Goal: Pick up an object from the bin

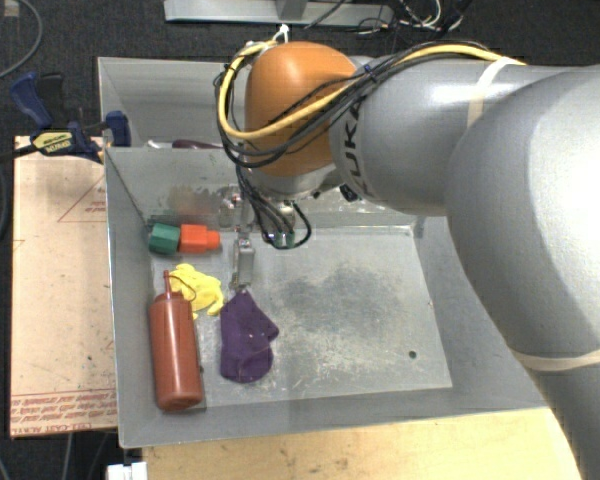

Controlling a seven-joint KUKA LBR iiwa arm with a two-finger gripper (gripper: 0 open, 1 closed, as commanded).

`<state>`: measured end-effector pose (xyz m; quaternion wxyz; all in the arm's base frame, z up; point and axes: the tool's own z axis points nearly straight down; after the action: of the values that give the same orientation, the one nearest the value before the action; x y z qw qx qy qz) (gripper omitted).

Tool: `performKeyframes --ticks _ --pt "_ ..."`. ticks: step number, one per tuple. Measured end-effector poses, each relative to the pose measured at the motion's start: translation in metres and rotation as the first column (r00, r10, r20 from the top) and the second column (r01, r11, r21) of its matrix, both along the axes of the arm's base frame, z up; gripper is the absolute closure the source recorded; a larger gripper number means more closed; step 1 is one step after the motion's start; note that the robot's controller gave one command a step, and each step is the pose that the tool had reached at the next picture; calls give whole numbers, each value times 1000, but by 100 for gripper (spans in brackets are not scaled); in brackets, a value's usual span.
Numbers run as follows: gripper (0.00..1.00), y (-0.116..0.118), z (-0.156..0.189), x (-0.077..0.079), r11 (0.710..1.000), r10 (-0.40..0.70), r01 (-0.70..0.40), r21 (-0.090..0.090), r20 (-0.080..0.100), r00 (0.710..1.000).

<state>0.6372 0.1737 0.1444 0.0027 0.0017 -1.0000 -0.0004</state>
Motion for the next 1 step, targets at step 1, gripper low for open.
performKeyframes --ticks 1 --pt "0 -1 5 2 1000 -2 2 1 7 1000"
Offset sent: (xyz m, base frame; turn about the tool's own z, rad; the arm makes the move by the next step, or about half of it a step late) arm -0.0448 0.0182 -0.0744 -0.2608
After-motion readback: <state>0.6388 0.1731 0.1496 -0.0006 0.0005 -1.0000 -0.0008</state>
